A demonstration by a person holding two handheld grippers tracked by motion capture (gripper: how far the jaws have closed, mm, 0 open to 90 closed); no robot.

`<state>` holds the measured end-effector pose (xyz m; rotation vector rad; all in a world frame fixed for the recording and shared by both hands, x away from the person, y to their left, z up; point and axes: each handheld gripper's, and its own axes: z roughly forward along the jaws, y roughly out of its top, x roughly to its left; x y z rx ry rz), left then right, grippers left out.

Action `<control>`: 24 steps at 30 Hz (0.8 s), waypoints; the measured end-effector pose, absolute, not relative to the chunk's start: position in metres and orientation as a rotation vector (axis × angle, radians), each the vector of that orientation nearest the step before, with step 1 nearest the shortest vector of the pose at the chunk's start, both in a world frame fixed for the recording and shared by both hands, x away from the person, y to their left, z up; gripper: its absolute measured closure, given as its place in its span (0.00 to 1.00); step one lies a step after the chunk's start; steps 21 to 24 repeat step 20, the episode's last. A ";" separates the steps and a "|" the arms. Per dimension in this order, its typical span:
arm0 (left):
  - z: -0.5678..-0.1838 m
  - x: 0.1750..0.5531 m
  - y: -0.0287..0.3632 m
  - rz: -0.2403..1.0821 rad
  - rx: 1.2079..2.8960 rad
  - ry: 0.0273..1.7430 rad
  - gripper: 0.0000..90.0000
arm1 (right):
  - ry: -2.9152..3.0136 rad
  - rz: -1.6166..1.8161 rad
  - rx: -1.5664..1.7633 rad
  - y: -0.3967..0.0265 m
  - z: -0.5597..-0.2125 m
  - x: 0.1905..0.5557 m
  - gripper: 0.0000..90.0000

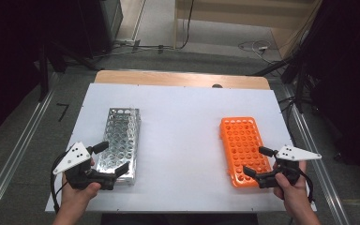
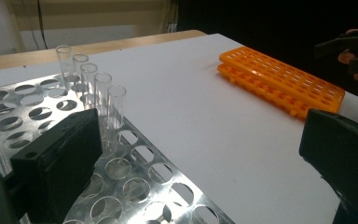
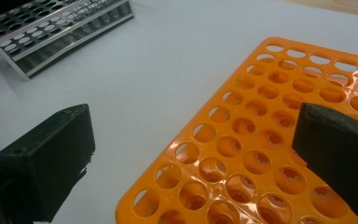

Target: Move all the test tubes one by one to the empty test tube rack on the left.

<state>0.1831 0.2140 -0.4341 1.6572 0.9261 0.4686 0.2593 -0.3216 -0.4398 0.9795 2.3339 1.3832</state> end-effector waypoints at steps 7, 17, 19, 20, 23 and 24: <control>-0.441 0.178 0.220 0.472 1.635 0.936 0.00 | 2.314 1.380 0.989 -0.329 -0.441 0.260 0.00; -0.445 0.180 0.219 0.469 1.648 0.938 0.00 | 2.306 1.371 1.009 -0.334 -0.444 0.262 0.00; -0.445 0.180 0.220 0.472 1.645 0.941 0.00 | 2.308 1.370 1.005 -0.334 -0.445 0.263 0.00; -0.445 0.180 0.220 0.472 1.647 0.942 0.00 | 2.310 1.369 1.009 -0.333 -0.445 0.263 0.00; -0.445 0.180 0.220 0.472 1.647 0.942 0.00 | 2.310 1.369 1.009 -0.333 -0.445 0.263 0.00; -0.445 0.180 0.220 0.472 1.647 0.942 0.00 | 2.310 1.369 1.009 -0.333 -0.445 0.263 0.00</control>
